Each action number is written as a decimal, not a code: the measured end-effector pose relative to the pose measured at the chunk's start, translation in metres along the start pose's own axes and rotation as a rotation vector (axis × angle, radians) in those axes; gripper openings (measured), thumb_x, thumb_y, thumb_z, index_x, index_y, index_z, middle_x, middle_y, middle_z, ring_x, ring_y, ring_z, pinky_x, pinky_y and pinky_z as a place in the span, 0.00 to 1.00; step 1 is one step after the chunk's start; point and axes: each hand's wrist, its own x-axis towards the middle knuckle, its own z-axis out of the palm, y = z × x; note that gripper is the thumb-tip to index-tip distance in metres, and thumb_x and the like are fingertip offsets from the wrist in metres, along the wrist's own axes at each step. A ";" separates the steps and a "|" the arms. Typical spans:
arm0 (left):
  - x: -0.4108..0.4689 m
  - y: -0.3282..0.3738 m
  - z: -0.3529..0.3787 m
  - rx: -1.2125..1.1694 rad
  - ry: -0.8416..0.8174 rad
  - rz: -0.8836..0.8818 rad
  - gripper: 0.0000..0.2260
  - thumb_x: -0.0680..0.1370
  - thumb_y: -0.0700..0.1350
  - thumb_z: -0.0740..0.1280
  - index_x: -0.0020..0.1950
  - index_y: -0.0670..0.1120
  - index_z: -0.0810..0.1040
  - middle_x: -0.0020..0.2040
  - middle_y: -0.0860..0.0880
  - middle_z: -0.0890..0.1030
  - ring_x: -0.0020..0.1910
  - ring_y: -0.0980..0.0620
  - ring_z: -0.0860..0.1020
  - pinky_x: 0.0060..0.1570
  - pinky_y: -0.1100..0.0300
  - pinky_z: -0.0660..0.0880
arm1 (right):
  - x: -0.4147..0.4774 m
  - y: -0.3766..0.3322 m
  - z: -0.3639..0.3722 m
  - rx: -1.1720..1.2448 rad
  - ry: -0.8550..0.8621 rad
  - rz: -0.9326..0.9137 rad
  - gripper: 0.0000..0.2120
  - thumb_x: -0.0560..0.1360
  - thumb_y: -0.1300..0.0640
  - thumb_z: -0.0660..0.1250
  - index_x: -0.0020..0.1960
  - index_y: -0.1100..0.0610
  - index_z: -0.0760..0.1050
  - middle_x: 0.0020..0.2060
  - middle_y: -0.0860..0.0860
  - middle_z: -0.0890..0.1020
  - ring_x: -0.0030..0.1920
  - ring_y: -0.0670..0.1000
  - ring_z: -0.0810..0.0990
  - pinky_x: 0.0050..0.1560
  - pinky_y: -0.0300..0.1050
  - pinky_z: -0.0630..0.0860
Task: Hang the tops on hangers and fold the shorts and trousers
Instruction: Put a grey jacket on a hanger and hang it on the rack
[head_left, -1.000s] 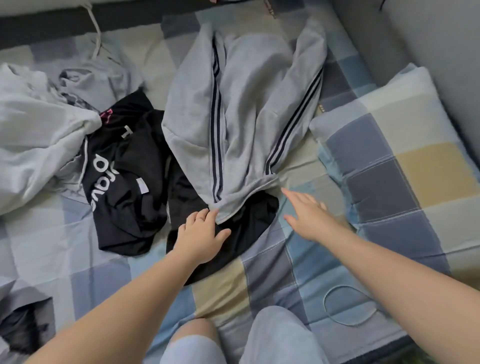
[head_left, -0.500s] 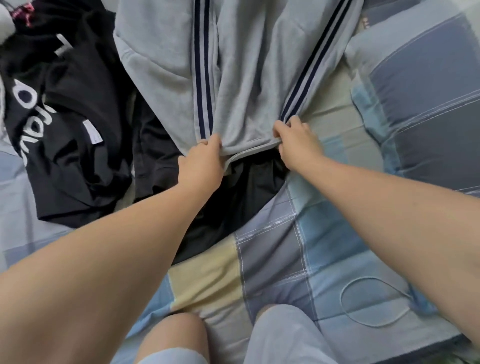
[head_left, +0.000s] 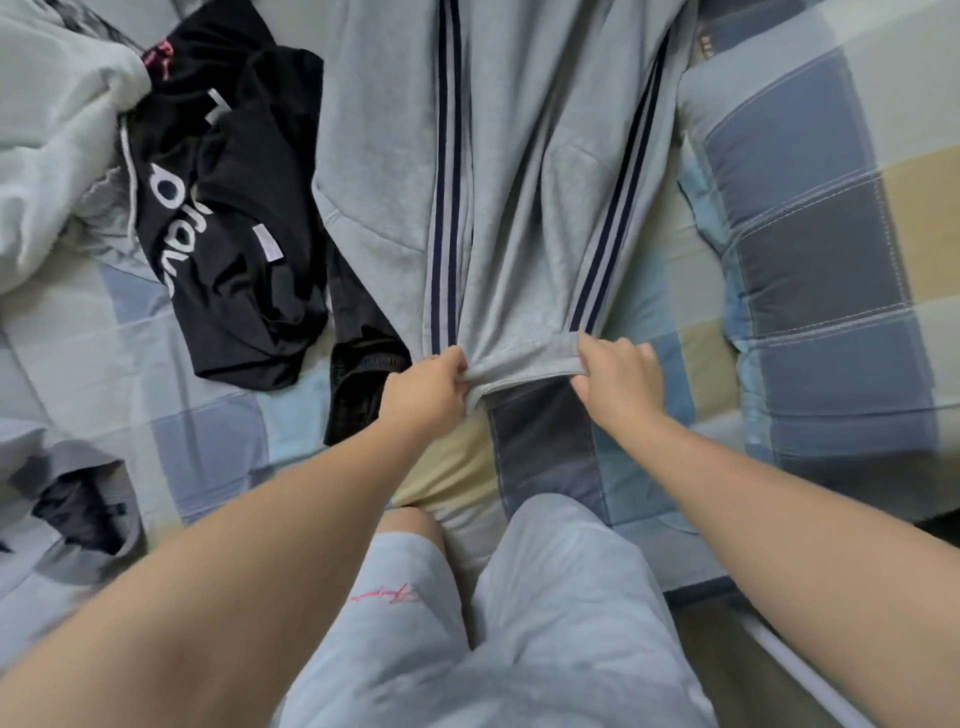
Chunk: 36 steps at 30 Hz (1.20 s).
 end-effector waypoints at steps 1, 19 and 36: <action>-0.014 -0.002 0.003 0.022 -0.048 -0.012 0.04 0.83 0.49 0.60 0.52 0.51 0.66 0.45 0.50 0.75 0.42 0.45 0.73 0.42 0.52 0.64 | -0.018 -0.003 0.003 -0.026 -0.033 0.005 0.10 0.75 0.55 0.67 0.55 0.56 0.75 0.48 0.54 0.83 0.51 0.60 0.77 0.49 0.52 0.65; -0.064 -0.015 0.003 0.082 -0.343 -0.094 0.11 0.81 0.55 0.58 0.58 0.51 0.73 0.60 0.48 0.75 0.57 0.45 0.74 0.57 0.49 0.74 | -0.057 -0.014 -0.005 0.560 -0.553 0.161 0.14 0.77 0.44 0.69 0.46 0.56 0.76 0.37 0.48 0.78 0.41 0.50 0.76 0.42 0.45 0.72; 0.300 0.059 -0.148 0.207 0.461 0.230 0.23 0.79 0.53 0.62 0.73 0.52 0.63 0.78 0.47 0.59 0.75 0.39 0.58 0.67 0.44 0.64 | 0.287 0.034 -0.059 0.276 0.216 -0.009 0.28 0.80 0.48 0.62 0.77 0.46 0.59 0.76 0.48 0.63 0.75 0.53 0.59 0.71 0.53 0.59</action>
